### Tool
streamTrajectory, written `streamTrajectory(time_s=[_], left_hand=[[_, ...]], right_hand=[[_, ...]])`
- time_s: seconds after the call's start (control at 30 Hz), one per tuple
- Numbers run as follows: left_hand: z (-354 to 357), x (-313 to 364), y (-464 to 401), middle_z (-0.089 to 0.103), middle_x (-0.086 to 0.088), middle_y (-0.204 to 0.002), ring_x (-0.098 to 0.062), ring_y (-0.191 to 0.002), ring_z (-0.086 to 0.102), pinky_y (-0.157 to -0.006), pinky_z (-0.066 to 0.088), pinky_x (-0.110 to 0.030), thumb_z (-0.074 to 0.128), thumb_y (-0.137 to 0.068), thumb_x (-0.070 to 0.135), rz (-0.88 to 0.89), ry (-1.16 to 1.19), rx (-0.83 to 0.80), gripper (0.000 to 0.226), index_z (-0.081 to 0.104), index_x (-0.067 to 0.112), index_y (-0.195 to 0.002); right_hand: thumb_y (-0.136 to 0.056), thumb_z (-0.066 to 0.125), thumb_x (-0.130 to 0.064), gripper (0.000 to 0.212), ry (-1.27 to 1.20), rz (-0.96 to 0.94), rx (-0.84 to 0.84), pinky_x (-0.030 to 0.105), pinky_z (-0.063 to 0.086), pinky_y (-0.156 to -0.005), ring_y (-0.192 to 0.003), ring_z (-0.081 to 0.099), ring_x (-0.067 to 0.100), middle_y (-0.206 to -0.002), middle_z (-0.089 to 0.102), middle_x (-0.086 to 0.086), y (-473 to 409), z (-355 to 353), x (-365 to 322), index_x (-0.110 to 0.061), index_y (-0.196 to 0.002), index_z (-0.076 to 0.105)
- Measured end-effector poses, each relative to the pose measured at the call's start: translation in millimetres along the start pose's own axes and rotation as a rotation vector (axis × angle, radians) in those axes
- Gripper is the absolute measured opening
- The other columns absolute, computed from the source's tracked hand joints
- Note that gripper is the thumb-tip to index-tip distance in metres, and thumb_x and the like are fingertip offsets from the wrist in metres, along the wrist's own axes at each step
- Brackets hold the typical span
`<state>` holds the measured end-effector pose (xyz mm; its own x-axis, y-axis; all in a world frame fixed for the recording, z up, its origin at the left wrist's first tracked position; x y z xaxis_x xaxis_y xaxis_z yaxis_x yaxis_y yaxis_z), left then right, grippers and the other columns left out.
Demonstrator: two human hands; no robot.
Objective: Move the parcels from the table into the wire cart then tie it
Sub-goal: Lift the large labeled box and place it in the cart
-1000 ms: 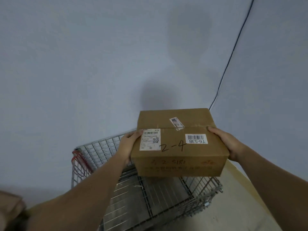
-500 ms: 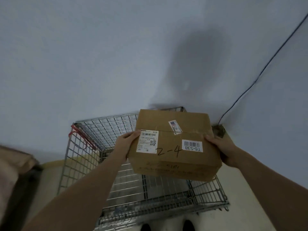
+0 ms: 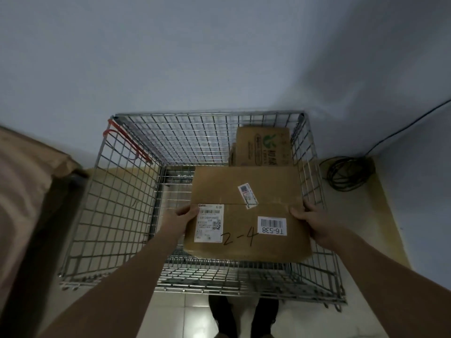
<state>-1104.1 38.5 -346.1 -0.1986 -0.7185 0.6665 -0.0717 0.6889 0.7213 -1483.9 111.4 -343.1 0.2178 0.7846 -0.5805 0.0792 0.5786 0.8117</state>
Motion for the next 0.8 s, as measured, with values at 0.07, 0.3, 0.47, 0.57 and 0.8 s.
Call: streamTrajectory(time_s=[0.07, 0.3, 0.47, 0.57, 0.8], left_hand=[[3, -23, -14, 0.080, 0.002, -0.093, -0.018, -0.084, 0.077, -0.069, 0.063, -0.032, 0.074, -0.090, 0.020, -0.025, -0.053, -0.009, 0.018, 0.073, 0.021, -0.107], [28, -79, -74, 0.080, 0.000, -0.094, -0.020, -0.083, 0.077, -0.076, 0.062, -0.040, 0.066, -0.097, 0.018, -0.085, -0.208, -0.024, 0.014, 0.070, 0.019, -0.110], [59, -110, -123, 0.079, -0.002, -0.093, -0.011, -0.070, 0.076, -0.055, 0.057, -0.022, 0.061, -0.099, 0.013, -0.115, -0.265, -0.052, 0.008, 0.069, 0.016, -0.100], [81, -129, -154, 0.076, -0.010, -0.105, -0.020, -0.084, 0.075, -0.072, 0.061, -0.033, 0.059, -0.100, 0.014, -0.148, -0.285, -0.036, 0.016, 0.068, 0.007, -0.111], [126, -170, -212, 0.073, -0.013, -0.099, -0.029, -0.090, 0.071, -0.081, 0.061, -0.046, 0.056, -0.099, 0.012, -0.179, -0.305, -0.011, 0.021, 0.063, 0.002, -0.116]], right_hand=[[-0.093, 0.072, -0.011, 0.061, 0.062, 0.033, 0.013, 0.044, 0.050, -0.097, -0.108, 0.064, 0.022, -0.128, 0.065, 0.001, -16, 4, 18, -0.030, -0.147, 0.049], [-0.096, 0.069, -0.016, 0.061, 0.267, 0.137, 0.059, 0.045, 0.045, -0.106, -0.120, 0.057, 0.029, -0.145, 0.057, 0.009, -77, 2, 71, -0.021, -0.152, 0.044], [-0.098, 0.066, -0.022, 0.058, 0.397, 0.133, 0.144, 0.038, 0.047, -0.093, -0.110, 0.059, 0.027, -0.145, 0.057, 0.013, -133, -1, 98, -0.013, -0.151, 0.043], [-0.096, 0.069, -0.030, 0.060, 0.457, 0.110, 0.189, 0.031, 0.047, -0.085, -0.098, 0.060, 0.020, -0.143, 0.059, 0.013, -169, -4, 110, -0.013, -0.149, 0.044], [-0.079, 0.084, -0.044, 0.099, 0.666, 0.070, 0.309, 0.053, 0.051, -0.103, -0.126, 0.055, 0.038, -0.145, 0.048, 0.018, -230, -10, 146, -0.009, -0.152, 0.028]])
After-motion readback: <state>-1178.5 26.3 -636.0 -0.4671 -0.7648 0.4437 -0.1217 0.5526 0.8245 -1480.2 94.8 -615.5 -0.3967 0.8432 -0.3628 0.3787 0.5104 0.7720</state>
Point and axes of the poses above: each hand's wrist, its own y-axis away from the middle knuckle, its own z-axis out of the palm, x = y × z, the point moved 1 cm from there along -y, towards the middle knuckle
